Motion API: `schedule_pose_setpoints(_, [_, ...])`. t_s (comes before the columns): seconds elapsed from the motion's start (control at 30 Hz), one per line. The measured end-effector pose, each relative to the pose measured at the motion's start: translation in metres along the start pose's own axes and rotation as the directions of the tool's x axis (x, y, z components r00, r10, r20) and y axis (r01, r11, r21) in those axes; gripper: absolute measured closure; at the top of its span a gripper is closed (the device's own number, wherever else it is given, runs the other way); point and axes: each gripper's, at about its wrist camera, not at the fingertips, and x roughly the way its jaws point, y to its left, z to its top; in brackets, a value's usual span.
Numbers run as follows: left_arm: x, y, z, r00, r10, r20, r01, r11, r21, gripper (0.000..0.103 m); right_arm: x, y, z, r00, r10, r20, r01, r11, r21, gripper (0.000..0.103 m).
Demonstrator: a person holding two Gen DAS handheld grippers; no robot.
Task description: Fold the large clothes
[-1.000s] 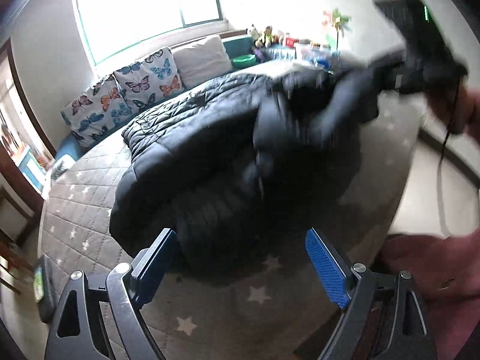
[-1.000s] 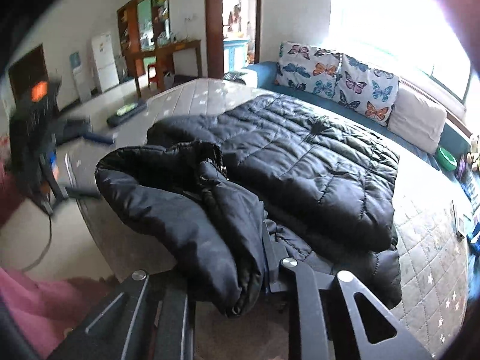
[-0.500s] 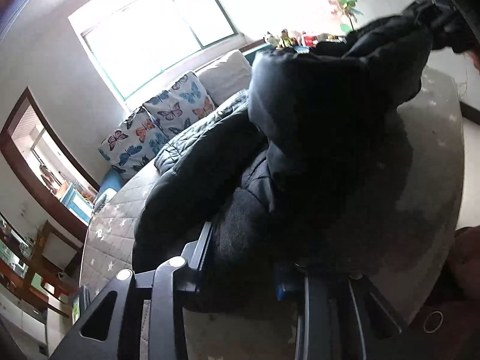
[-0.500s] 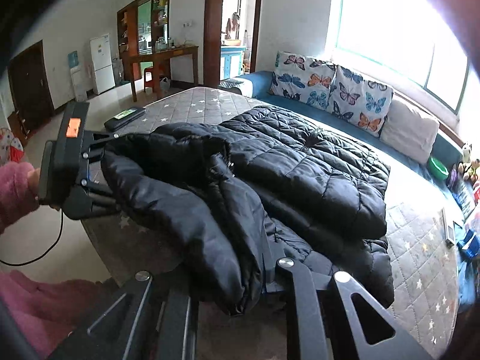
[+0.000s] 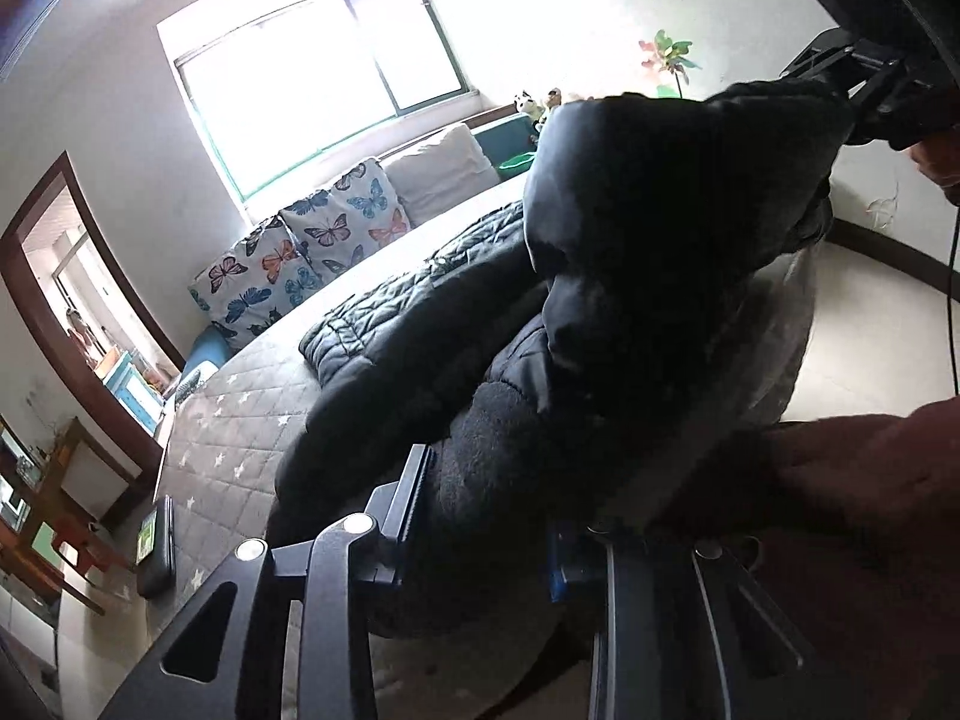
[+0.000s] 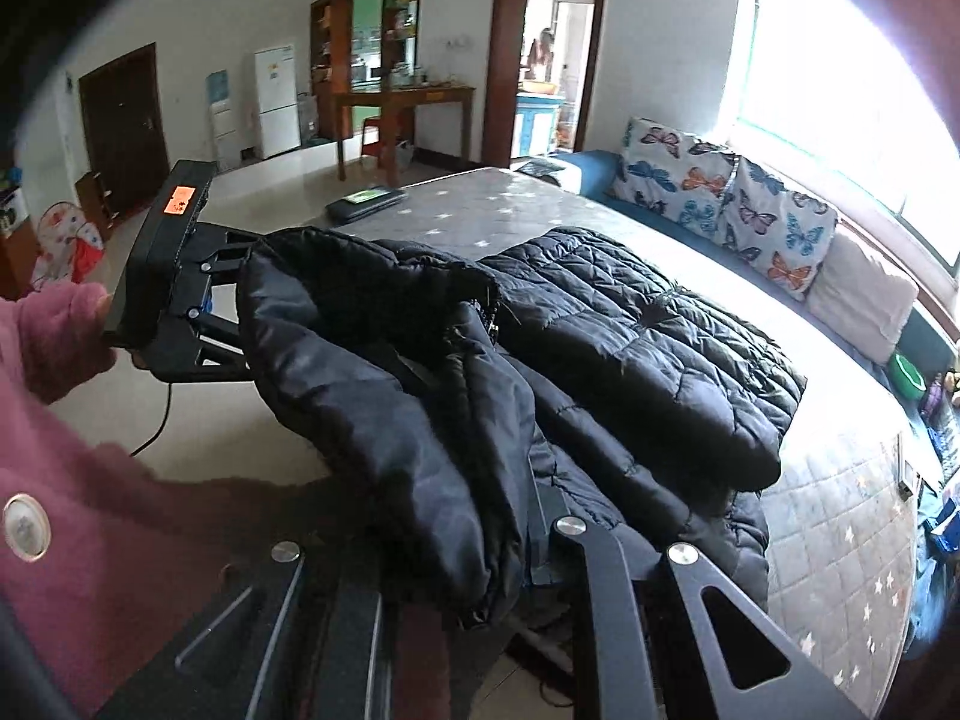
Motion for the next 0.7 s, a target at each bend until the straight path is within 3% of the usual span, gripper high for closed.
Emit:
schedule_pose_setpoints(0.2, [-0.003, 0.016, 0.02, 0.999, 0.036, 0.032, -0.035, 0.999, -0.008, 0.071, 0.0, -0.017, 0.023, 0.999, -0.021, 0.031, 0.021, 1.0, -0.003, 0.087])
schedule_pose_setpoints(0.4, [0.021, 0.059, 0.082, 0.997, 0.062, 0.043, -0.06, 0.996, -0.058, 0.071, 0.015, -0.059, 0.071, 0.996, -0.038, 0.075, 0.037, 0.999, 0.021, 0.087])
schedule_pose_setpoints(0.53, [0.051, 0.091, 0.128, 0.997, 0.072, 0.034, -0.069, 0.995, -0.077, 0.071, 0.037, -0.11, 0.111, 0.995, -0.053, 0.087, 0.047, 0.996, 0.072, 0.087])
schedule_pose_setpoints(0.7, [0.122, 0.123, 0.177, 0.995, 0.098, -0.026, -0.099, 0.993, -0.062, 0.072, 0.081, -0.176, 0.145, 0.996, -0.067, 0.057, 0.055, 0.98, 0.191, 0.087])
